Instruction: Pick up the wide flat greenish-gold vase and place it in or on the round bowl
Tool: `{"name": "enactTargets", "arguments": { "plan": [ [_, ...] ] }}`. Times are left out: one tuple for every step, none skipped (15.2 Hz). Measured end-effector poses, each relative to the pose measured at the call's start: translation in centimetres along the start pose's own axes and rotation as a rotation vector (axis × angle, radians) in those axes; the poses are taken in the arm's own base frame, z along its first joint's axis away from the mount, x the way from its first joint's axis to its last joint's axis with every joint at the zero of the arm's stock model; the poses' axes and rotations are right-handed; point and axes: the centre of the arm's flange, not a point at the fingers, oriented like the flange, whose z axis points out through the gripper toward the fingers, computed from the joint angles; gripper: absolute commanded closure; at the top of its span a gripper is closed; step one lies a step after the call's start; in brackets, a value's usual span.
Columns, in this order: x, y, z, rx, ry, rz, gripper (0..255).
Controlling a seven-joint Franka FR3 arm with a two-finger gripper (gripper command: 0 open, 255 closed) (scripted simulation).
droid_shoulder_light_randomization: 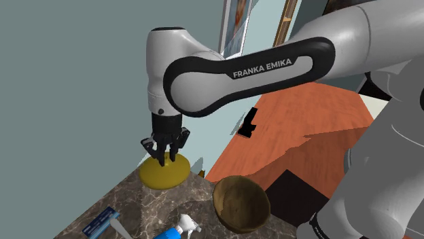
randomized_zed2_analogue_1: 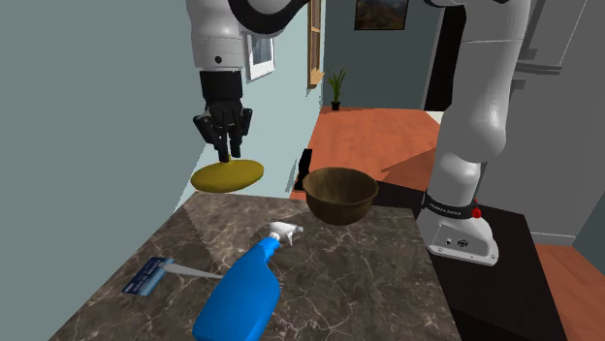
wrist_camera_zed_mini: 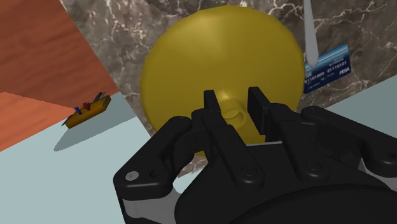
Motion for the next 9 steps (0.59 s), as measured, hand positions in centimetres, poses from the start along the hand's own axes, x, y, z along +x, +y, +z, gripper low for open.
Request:
{"name": "enactTargets", "arguments": {
  "plan": [
    [-0.1,0.0,-0.5,0.0,0.0,0.0,255],
    [-0.1,0.0,-1.0,0.0,0.0,0.0,255],
    [-0.1,-0.1,-1.4,0.0,0.0,0.0,255],
    [-0.2,0.0,-2.0,0.0,0.0,0.0,255],
    [-0.1,-0.1,-2.4,0.0,0.0,0.0,255],
    [-0.1,-0.1,-3.1,0.0,0.0,0.0,255],
    [-0.3,-0.1,-3.6,0.0,0.0,0.0,255],
    [-0.2,-0.2,-4.1,0.0,0.0,0.0,255],
    [-0.3,-0.3,-4.7,0.0,0.0,0.0,255]
  ]
}}
